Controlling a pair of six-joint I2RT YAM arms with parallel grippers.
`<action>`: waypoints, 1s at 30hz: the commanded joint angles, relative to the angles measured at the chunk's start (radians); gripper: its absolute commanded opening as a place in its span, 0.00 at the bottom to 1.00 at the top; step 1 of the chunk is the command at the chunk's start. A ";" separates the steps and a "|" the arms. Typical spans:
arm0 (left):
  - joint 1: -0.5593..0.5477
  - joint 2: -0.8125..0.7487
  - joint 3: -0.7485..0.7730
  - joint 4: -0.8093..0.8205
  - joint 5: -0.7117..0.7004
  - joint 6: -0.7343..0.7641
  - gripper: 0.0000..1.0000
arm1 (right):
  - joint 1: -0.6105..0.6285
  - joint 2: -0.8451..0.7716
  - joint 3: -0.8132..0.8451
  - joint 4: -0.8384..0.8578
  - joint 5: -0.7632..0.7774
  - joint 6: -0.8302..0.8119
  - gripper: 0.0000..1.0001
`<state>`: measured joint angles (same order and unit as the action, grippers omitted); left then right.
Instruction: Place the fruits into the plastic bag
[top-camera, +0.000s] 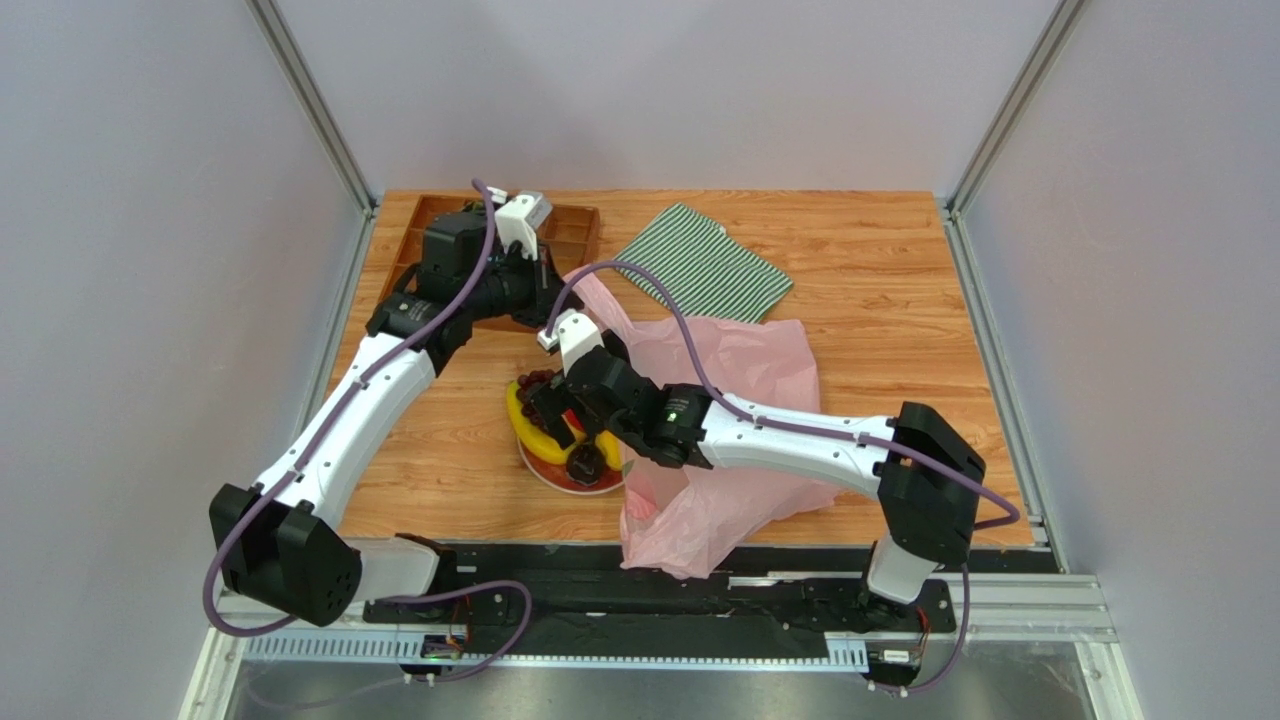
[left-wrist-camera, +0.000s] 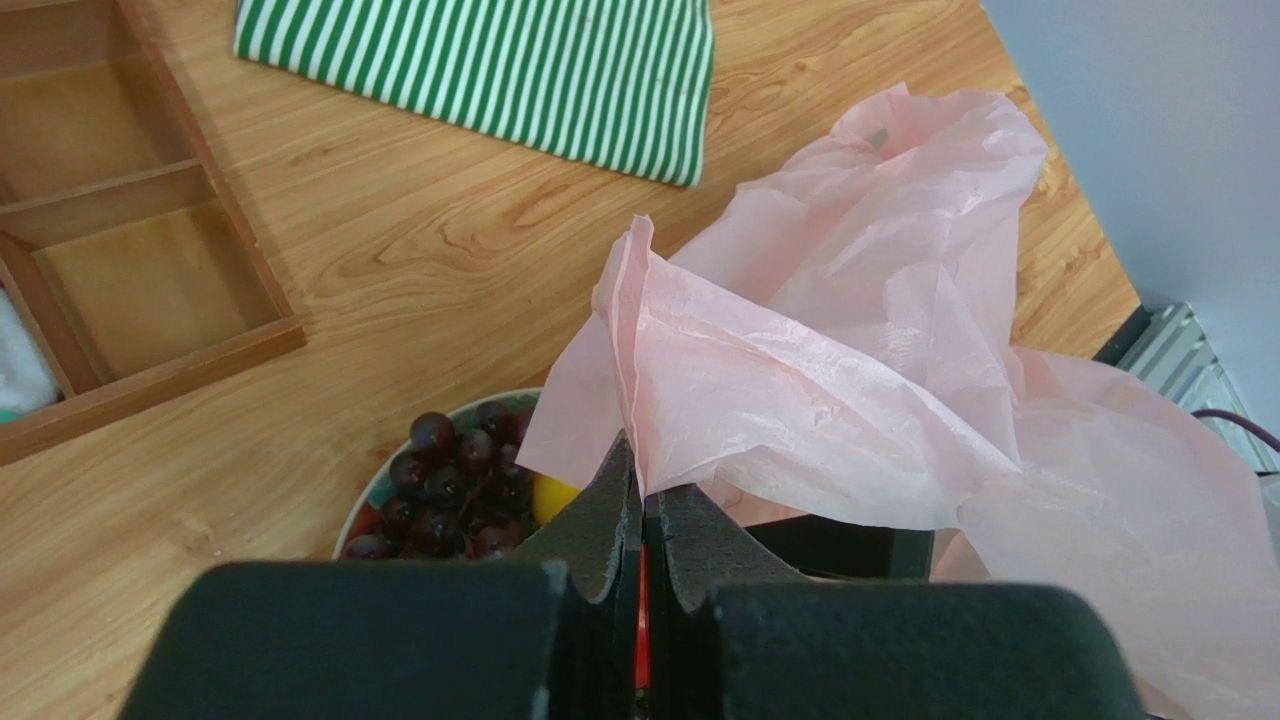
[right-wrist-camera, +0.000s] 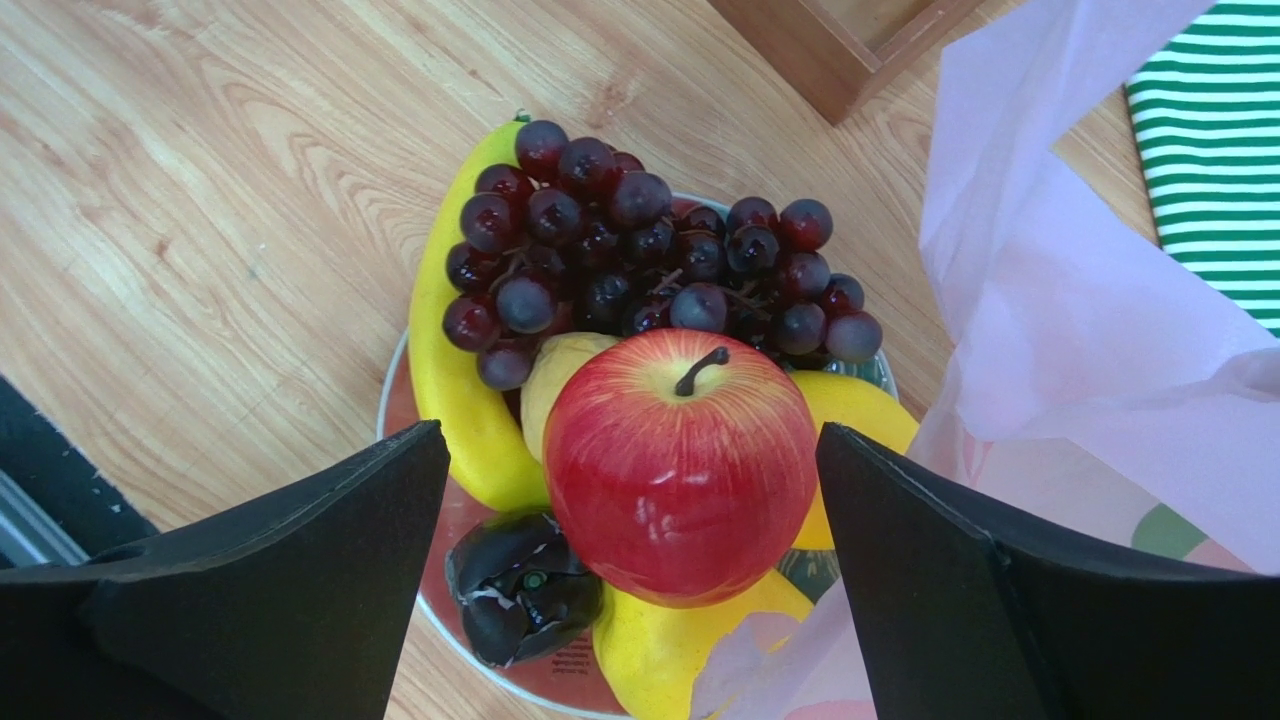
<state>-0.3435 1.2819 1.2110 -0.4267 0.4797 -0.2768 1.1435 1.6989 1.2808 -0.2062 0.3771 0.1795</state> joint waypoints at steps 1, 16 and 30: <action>-0.046 -0.009 0.041 -0.004 0.158 -0.030 0.00 | -0.056 0.077 0.025 -0.082 0.063 0.025 1.00; -0.046 0.037 0.027 0.020 0.185 -0.055 0.00 | -0.076 0.131 0.018 -0.099 0.017 0.038 0.99; -0.042 0.073 0.030 0.008 0.163 -0.053 0.00 | -0.076 0.130 -0.011 -0.058 -0.020 0.023 0.93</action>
<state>-0.3614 1.3560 1.2129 -0.3943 0.5518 -0.3088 1.0843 1.8320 1.2881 -0.2874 0.3859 0.1928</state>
